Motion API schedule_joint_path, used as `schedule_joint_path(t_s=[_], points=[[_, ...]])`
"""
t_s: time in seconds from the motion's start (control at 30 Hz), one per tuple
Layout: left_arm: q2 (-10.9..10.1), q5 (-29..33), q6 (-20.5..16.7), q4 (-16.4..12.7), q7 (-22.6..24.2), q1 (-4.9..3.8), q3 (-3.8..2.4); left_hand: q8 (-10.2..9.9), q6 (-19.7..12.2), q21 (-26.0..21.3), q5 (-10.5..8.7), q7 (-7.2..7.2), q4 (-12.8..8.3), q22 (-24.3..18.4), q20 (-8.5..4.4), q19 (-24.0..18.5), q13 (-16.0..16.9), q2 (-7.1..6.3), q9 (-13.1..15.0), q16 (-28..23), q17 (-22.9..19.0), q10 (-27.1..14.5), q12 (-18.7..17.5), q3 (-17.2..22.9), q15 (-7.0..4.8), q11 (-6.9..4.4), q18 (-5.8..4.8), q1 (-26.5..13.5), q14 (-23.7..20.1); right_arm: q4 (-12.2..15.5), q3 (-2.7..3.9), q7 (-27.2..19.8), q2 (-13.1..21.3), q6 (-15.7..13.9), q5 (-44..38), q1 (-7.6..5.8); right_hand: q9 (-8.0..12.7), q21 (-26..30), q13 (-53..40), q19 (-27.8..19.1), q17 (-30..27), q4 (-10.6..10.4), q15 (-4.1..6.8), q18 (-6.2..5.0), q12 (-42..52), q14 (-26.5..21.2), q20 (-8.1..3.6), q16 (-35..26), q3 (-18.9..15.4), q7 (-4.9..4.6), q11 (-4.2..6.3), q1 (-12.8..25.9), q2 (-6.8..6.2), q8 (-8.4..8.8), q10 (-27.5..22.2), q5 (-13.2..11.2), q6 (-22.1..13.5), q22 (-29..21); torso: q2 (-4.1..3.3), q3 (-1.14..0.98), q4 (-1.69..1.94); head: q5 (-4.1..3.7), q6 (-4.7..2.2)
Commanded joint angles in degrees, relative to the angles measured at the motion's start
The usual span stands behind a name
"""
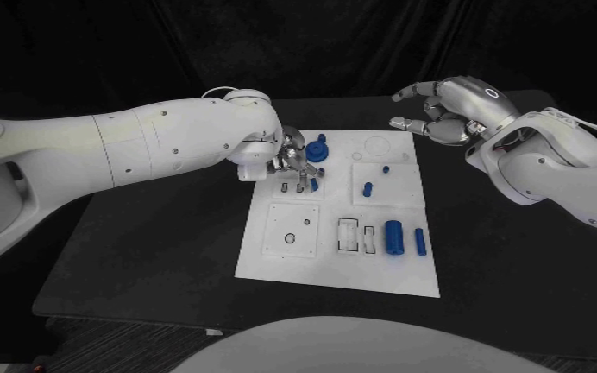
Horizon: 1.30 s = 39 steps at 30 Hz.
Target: Assemble the parts on the task board
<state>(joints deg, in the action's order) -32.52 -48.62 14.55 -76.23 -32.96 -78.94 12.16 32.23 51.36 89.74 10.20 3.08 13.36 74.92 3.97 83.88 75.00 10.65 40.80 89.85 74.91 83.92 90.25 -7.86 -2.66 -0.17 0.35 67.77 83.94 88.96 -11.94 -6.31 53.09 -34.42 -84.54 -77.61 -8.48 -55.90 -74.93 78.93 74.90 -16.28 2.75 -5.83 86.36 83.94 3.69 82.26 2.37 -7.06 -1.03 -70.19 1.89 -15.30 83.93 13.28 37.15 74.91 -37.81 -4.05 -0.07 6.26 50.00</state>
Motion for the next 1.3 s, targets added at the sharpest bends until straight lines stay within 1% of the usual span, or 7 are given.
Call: schedule_joint_path(t_s=[0.03,0.17,0.47,0.6,0.83,1.1,1.3], points=[[0.30,-0.03,0.51,0.17,1.28,0.24,-0.04,-0.53,-0.33,0.16,-0.26,0.06,-0.10,14.91,-0.33,5.89,15.00,-0.27,0.12,0.15,15.09,6.08,-0.25,0.35,-0.15,-0.24,-0.29,0.40,6.06,-0.08,0.05,-0.17,0.00,-0.03,-0.06,0.15,0.08,0.20,-10.25,-0.43,6.73,0.07,-0.24,-0.59,-0.23,3.48,0.03,-0.30,-0.19,-0.02,-0.30,-0.45,0.03,0.35,1.62,0.40,-0.05,5.15,0.00,-0.01,0.02,-0.06,0.00],[0.56,-0.03,0.50,0.46,1.67,0.41,-0.04,-0.93,-0.32,0.04,-0.17,0.10,-0.27,14.71,-0.29,5.63,15.00,-0.27,0.20,0.15,15.09,6.08,-0.25,0.57,-0.10,-0.19,-0.22,0.50,6.06,-0.15,0.05,-0.11,0.00,0.06,-0.06,0.16,0.08,0.20,-10.25,-0.43,6.73,0.07,-0.24,-0.59,-0.23,3.48,0.03,-0.30,-0.19,-0.02,-0.30,-0.45,0.03,0.35,1.62,0.40,-0.05,5.15,-0.02,-0.04,0.05,-0.28,0.00],[1.12,-0.03,0.36,1.15,2.31,0.60,-0.04,-1.43,-0.26,-0.08,-0.02,0.15,-0.54,14.51,-0.24,5.37,15.00,-0.30,0.34,0.15,15.09,6.08,-0.25,0.87,-0.03,-0.13,-0.15,0.65,6.06,-0.28,0.05,-0.04,-0.09,0.17,-0.06,0.16,0.08,0.20,-10.25,-0.43,6.73,0.07,-0.24,-0.59,-0.23,3.48,0.03,-0.30,-0.19,-0.02,-0.30,-0.45,0.03,0.35,1.62,0.40,-0.05,5.15,-0.09,-0.02,0.02,-0.42,0.00],[1.41,-0.03,0.50,1.41,2.44,0.67,-0.04,-1.66,-0.21,-0.11,0.07,0.16,-0.69,14.46,-0.21,5.29,15.00,-0.32,0.43,0.15,15.09,6.08,-0.25,1.03,-0.01,-0.11,-0.13,0.75,6.06,-0.41,0.05,-0.01,-0.17,0.28,-0.06,0.17,0.08,0.20,-10.25,-0.43,6.73,0.07,-0.24,-0.59,-0.23,3.48,0.03,-0.30,-0.19,-0.02,-0.30,-0.45,0.03,0.35,1.62,0.40,-0.05,5.15,-0.11,-0.02,-0.06,-0.38,0.00],[1.73,-0.03,1.05,1.73,2.32,0.75,-0.04,-2.09,-0.03,-0.18,0.20,0.14,-1.12,14.35,-0.18,5.15,15.00,-0.45,0.64,0.15,15.09,6.08,-0.25,1.39,0.02,-0.11,-0.09,1.05,6.06,-0.65,0.05,-0.05,-0.28,0.53,-0.06,0.28,0.18,0.35,-10.18,-0.45,6.68,0.03,-0.27,-0.60,-0.29,3.46,0.05,-0.34,-0.26,-0.05,-0.33,-0.41,0.07,0.35,1.56,0.38,0.04,5.14,-0.10,-0.03,-0.04,-0.49,0.00],[2.03,-0.03,1.86,2.24,2.09,0.88,-0.04,-3.01,0.21,-0.32,0.39,0.07,-2.09,14.16,-0.16,4.88,15.00,-0.56,1.10,0.15,15.09,6.08,-0.25,2.34,-0.02,-0.17,-0.02,1.75,6.06,-0.70,0.05,-0.06,-0.33,0.69,-0.06,0.35,0.22,0.47,-10.14,-0.49,6.61,0.03,-0.28,-0.62,-0.32,3.44,0.06,-0.41,-0.31,-0.06,-0.34,-0.41,0.03,0.35,1.53,0.35,0.06,5.12,-0.05,-0.03,-0.05,-0.69,0.00],[2.23,-0.03,2.11,2.41,2.14,0.99,-0.04,-4.08,0.49,-0.35,0.70,-0.06,-3.48,14.15,-0.21,4.86,15.00,-0.75,1.72,0.15,15.09,6.08,-0.25,3.82,-0.09,-0.26,-0.01,2.71,6.06,-0.70,0.05,0.03,-0.37,0.86,-0.06,0.36,0.26,0.49,-10.11,-0.48,6.60,0.11,-0.29,-0.62,-0.35,3.43,0.07,-0.42,-0.34,-0.07,-0.35,-0.51,-0.03,0.36,1.50,0.36,0.07,5.12,0.00,-0.04,-0.03,-0.77,0.00]])
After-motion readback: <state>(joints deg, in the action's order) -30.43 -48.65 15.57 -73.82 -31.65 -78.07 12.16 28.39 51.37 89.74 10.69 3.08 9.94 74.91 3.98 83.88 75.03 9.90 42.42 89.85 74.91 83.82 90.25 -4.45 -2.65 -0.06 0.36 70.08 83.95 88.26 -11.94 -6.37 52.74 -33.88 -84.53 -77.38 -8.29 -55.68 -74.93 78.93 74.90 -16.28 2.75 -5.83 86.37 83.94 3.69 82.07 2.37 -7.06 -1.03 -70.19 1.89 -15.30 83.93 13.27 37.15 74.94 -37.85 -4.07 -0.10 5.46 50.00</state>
